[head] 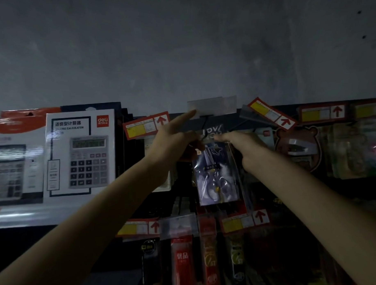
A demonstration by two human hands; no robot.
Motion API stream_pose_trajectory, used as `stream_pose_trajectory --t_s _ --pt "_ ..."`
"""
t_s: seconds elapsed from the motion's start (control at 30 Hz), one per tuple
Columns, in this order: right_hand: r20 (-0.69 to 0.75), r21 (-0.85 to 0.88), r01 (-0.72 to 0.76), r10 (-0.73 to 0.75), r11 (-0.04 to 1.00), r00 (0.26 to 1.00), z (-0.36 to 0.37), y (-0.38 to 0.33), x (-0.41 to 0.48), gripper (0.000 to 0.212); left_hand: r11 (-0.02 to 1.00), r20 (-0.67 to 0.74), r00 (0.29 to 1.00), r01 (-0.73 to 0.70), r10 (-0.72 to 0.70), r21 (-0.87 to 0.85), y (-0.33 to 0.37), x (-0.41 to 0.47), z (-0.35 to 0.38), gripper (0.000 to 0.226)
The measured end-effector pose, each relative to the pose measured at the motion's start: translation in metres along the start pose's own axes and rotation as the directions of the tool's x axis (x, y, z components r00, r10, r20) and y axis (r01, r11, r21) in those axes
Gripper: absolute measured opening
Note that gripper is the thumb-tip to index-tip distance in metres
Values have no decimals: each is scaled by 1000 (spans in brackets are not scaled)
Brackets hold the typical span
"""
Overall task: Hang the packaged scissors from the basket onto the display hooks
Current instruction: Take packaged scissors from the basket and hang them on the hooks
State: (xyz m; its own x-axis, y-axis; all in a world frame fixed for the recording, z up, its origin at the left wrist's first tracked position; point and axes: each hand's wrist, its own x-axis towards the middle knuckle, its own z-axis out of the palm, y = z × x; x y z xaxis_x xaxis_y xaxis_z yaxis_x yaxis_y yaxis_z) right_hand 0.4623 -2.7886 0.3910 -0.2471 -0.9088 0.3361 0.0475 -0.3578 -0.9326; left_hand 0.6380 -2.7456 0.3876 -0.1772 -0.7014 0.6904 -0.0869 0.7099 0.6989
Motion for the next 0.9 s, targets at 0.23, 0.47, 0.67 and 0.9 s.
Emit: stream_pose_trajectory --t_s 0.23,0.47,0.67,0.9 --pt "-21 -35 -13 12 999 1000 -1 -1 -4 25 614 61 930 -288 363 735 -51 -38 7 56" --pt "3 -28 -51 52 998 999 0 -3 -9 25 918 48 999 -10 -10 397 -84 -34 21 75" --pt "-2 -94 -11 11 996 1000 -1 -2 -18 25 996 -65 994 89 -86 30 -87 -30 23 71" --pt "113 -432 135 -95 892 989 -22 16 -47 24 993 -100 989 113 -111 20 -83 -27 21 72"
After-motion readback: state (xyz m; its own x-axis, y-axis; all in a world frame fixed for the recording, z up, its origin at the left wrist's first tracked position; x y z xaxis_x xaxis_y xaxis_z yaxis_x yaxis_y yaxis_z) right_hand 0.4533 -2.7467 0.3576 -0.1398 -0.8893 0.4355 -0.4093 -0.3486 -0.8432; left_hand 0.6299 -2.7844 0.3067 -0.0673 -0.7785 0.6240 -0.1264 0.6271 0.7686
